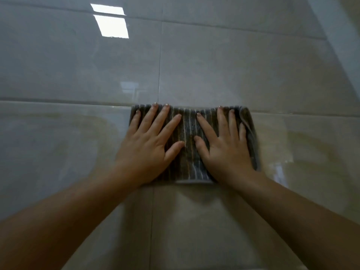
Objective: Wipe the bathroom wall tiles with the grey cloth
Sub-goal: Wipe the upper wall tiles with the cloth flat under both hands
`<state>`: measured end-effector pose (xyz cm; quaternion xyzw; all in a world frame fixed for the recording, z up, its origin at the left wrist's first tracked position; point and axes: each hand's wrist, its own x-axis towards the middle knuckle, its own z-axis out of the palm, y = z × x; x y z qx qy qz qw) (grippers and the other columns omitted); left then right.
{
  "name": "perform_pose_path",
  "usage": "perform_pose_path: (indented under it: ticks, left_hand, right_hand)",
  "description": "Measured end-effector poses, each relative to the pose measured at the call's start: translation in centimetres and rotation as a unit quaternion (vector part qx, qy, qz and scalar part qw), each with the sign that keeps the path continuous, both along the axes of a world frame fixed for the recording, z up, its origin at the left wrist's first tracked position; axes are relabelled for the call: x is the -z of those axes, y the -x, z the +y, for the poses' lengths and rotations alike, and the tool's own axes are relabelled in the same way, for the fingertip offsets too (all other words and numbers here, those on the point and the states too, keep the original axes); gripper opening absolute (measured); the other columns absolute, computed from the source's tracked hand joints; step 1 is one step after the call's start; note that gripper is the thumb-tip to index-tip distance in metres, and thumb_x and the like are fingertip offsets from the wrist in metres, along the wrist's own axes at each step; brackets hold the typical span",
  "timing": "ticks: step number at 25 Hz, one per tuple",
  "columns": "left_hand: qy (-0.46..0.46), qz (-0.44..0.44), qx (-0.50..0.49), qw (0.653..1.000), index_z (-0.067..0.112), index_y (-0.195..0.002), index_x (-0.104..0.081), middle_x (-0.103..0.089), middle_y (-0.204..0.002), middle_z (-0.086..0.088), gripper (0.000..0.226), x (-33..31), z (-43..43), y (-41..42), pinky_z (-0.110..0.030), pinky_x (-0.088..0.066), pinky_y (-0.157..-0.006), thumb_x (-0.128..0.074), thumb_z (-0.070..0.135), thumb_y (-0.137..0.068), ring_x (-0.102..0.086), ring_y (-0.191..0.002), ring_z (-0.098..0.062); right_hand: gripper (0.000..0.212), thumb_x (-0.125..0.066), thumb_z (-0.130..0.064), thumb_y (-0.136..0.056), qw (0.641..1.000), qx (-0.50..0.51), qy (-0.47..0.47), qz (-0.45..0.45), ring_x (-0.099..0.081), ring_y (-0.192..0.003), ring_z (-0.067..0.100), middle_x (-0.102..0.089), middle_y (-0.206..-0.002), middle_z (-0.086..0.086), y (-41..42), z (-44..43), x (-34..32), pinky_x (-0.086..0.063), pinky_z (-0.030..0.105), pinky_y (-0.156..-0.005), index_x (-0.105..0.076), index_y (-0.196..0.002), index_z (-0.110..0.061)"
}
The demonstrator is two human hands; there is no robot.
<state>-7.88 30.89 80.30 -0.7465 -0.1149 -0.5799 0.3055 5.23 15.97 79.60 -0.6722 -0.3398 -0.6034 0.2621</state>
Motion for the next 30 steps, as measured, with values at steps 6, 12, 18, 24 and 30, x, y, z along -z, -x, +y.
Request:
perform_pose_path:
  ticks: [6,12,18,24,30]
  left_hand:
    - [-0.040,0.006,0.010,0.999,0.032,-0.157,-0.010,-0.005,-0.166,-0.003,0.071,1.9,-0.8,-1.3,-0.049,-0.001,-0.122,-0.003,0.067,-0.097,0.003,-0.154,-0.024]
    - [-0.017,0.017,0.024,0.999,0.034,-0.156,-0.004,0.000,-0.167,-0.002,0.072,-0.7,-4.2,-3.6,-0.048,0.005,-0.123,0.000,0.068,-0.093,0.009,-0.153,-0.023]
    - [-0.063,0.036,0.027,0.997,0.029,-0.157,-0.019,-0.012,-0.165,-0.006,0.067,0.6,-7.6,-7.3,-0.052,-0.007,-0.119,-0.010,0.063,-0.100,-0.005,-0.153,-0.028]
    - [-0.039,0.014,0.001,0.999,0.031,-0.157,-0.016,-0.011,-0.166,-0.003,0.070,-1.3,-7.6,-7.1,-0.049,-0.006,-0.121,-0.007,0.068,-0.098,-0.003,-0.154,-0.024]
    - [0.050,-0.031,0.021,0.998,0.040,-0.156,0.001,0.009,-0.167,0.003,0.073,-8.0,-14.5,-12.7,-0.047,0.010,-0.122,0.000,0.068,-0.089,0.016,-0.152,-0.019]
  right_hand:
    - [0.062,-0.005,-0.061,-0.090,1.000,0.001,0.010,-0.005,0.022,-0.147,0.021,0.015,-0.162,0.001,-0.7,-1.3,2.9,0.015,0.044,-0.116,0.007,-0.149,-0.046]
    - [0.065,-0.003,-0.065,-0.086,1.000,0.010,0.012,0.004,0.018,-0.148,0.021,0.011,-0.163,0.000,-3.5,-4.7,-0.3,0.013,0.042,-0.116,0.003,-0.149,-0.049]
    - [0.061,-0.017,-0.058,-0.093,0.999,0.023,-0.049,0.004,0.008,-0.149,0.029,-0.003,-0.163,0.004,-7.1,-8.0,3.0,0.003,0.048,-0.118,-0.011,-0.152,-0.043]
    - [0.060,-0.027,-0.057,-0.092,0.995,0.007,0.027,-0.097,-0.004,-0.149,0.035,-0.018,-0.161,0.005,-7.6,-8.0,-1.1,0.002,0.049,-0.116,-0.023,-0.150,-0.041]
    - [0.060,-0.013,-0.064,-0.092,0.999,0.036,-0.007,0.020,0.016,-0.147,0.030,0.008,-0.163,-0.002,-12.4,-13.7,-8.3,0.012,0.049,-0.118,0.001,-0.148,-0.052]
